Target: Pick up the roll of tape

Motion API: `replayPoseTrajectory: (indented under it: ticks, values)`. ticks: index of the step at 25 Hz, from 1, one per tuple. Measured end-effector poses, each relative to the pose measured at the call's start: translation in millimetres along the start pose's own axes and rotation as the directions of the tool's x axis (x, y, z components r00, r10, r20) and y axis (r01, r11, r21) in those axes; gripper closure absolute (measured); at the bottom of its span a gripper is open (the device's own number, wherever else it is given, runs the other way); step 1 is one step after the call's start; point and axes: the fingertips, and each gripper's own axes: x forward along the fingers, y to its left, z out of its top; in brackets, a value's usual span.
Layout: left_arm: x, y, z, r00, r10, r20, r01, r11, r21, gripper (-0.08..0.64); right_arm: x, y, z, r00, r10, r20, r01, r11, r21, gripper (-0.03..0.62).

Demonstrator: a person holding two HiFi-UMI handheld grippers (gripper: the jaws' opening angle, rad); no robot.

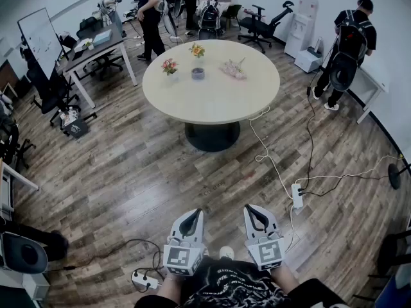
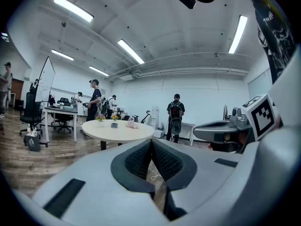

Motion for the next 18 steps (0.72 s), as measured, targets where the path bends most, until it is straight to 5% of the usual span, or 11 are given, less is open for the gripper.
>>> replayPoseTrajectory:
  ticks: [7, 10, 14, 18]
  values:
    - [-4.8, 10.0, 1.2, 1.000, -0.009, 0.003, 0.009, 1.000, 0.007, 0.540, 2.9, 12.3, -4.1, 0.996, -0.004, -0.084, 0.009, 0.998, 0.069, 0.586]
    - [-5.5, 14.3, -1.2, 1.000, -0.016, 0.000, 0.016, 1.000, 0.005, 0.540, 8.5, 13.7, -0.9, 1.000, -0.005, -0.023, 0.006, 0.999, 0.036, 0.584]
    - [-6.1, 20.0, -1.4, 0.999, -0.036, -0.008, 0.036, 0.999, -0.006, 0.539, 9.9, 15.3, -7.9, 0.995, -0.020, -0.097, 0.033, 0.991, 0.132, 0.581]
    - [-7.3, 26.1, 2.7, 0.997, -0.075, 0.003, 0.075, 0.996, -0.038, 0.497, 16.8, 25.6, -4.8, 0.997, 0.023, -0.076, -0.010, 0.985, 0.170, 0.403]
